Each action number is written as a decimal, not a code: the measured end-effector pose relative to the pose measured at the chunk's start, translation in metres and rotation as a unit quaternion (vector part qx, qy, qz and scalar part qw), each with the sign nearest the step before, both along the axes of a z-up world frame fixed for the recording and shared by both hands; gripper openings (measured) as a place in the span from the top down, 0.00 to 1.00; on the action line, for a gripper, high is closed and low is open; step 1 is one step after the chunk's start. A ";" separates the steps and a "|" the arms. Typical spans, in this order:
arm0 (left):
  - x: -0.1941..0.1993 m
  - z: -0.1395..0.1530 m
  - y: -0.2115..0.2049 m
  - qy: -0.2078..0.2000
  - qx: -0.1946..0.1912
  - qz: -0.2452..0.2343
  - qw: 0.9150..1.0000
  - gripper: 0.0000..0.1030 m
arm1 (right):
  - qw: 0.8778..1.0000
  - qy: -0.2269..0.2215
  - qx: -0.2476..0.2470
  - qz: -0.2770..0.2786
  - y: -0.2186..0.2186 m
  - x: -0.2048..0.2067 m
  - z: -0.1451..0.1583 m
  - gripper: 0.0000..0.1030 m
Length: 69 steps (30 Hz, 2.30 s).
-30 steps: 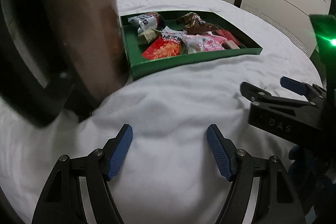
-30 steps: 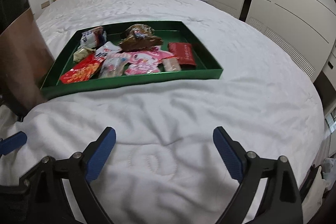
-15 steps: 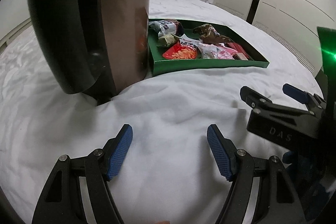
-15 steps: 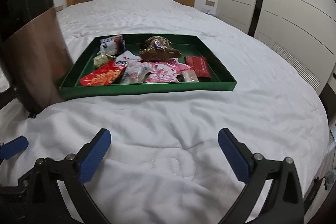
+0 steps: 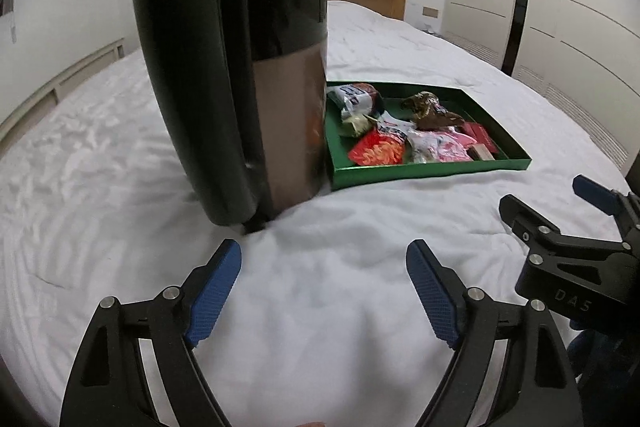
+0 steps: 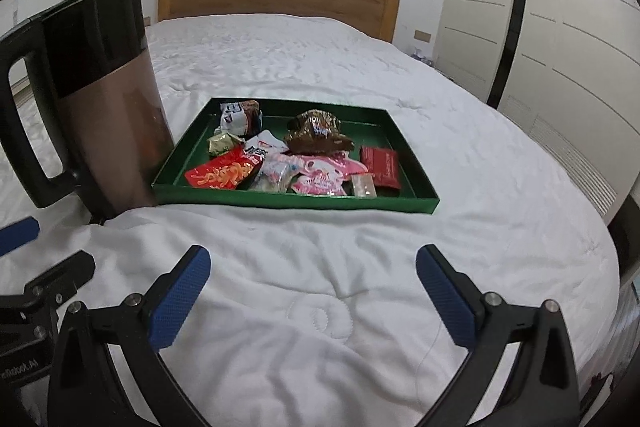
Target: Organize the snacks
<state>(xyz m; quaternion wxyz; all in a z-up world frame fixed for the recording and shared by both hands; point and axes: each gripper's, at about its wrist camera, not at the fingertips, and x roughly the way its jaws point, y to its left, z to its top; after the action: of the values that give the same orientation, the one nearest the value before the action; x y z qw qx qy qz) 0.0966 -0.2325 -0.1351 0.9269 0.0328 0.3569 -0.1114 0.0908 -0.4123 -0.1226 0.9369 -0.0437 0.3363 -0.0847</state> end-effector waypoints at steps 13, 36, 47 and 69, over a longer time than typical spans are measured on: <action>-0.008 0.031 -0.001 -0.022 0.000 0.024 0.999 0.22 | 1.000 -0.006 0.000 0.027 0.006 -0.002 0.019 0.00; -0.012 0.041 -0.007 -0.036 0.025 0.016 0.999 0.22 | 1.000 0.000 -0.009 0.005 -0.004 -0.004 0.032 0.00; -0.009 0.039 -0.004 -0.035 0.031 0.018 0.999 0.22 | 1.000 0.007 -0.007 0.001 -0.008 -0.003 0.029 0.00; -0.009 0.043 -0.005 -0.038 0.030 0.010 0.999 0.22 | 1.000 0.005 -0.008 0.005 -0.004 0.004 0.030 0.00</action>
<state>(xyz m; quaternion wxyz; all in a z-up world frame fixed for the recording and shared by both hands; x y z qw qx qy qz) 0.0879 -0.2379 -0.0923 0.9394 0.0610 0.3252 -0.0896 0.0943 -0.4162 -0.0930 0.9351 -0.0538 0.3405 -0.0827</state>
